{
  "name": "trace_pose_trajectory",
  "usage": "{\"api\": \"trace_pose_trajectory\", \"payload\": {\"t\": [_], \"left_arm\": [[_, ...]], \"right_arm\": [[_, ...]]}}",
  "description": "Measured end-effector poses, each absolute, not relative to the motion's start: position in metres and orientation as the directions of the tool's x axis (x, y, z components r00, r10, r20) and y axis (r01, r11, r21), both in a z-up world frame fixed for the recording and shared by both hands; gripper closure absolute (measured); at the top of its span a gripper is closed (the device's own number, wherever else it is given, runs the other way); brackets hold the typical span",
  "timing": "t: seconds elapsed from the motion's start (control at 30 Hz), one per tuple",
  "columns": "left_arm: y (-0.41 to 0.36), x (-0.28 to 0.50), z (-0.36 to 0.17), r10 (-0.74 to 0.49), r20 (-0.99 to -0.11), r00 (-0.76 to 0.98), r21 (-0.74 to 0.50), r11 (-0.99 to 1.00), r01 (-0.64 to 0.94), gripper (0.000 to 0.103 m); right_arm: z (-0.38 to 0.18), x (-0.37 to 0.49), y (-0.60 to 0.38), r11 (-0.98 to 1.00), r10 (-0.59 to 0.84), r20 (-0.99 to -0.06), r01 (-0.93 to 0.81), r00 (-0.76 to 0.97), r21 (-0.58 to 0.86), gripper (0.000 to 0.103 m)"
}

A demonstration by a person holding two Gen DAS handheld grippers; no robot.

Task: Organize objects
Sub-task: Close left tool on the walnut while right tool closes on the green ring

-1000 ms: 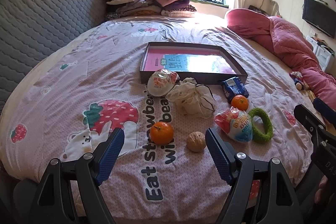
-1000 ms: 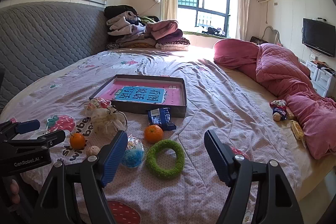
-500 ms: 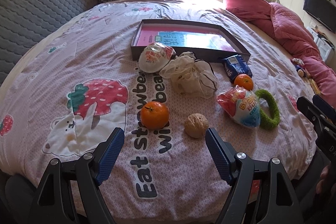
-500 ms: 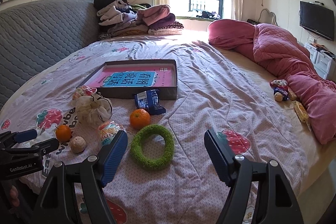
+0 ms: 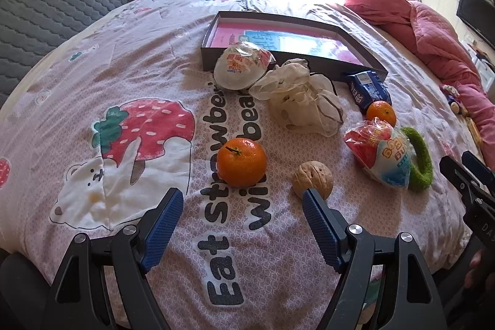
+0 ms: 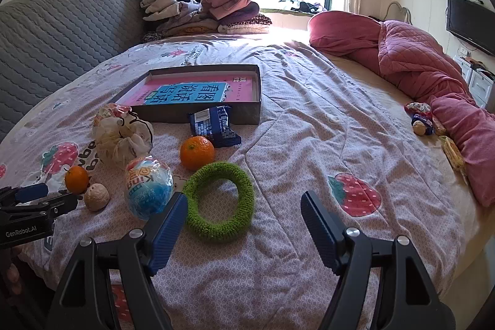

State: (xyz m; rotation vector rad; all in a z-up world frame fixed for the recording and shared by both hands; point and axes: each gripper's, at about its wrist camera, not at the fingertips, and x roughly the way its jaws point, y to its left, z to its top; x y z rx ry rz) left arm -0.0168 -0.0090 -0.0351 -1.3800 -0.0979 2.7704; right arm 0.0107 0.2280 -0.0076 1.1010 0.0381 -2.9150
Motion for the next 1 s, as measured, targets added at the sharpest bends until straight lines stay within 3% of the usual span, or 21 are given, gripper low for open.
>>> {"api": "trace_pose_trajectory", "payload": {"t": [0.8, 1.0], "left_arm": [[0.036, -0.029, -0.044, 0.176, -0.789, -0.588, -0.126, -0.984, -0.125, 0.023], [0.043, -0.035, -0.049, 0.181, -0.795, -0.579, -0.126, -0.983, -0.135, 0.033]], "right_arm": [[-0.029, -0.016, 0.237, -0.999, -0.01, -0.691, 0.033, -0.723, -0.019, 0.028], [-0.036, -0.032, 0.238, -0.999, 0.011, -0.706, 0.026, -0.708, -0.042, 0.028]]}}
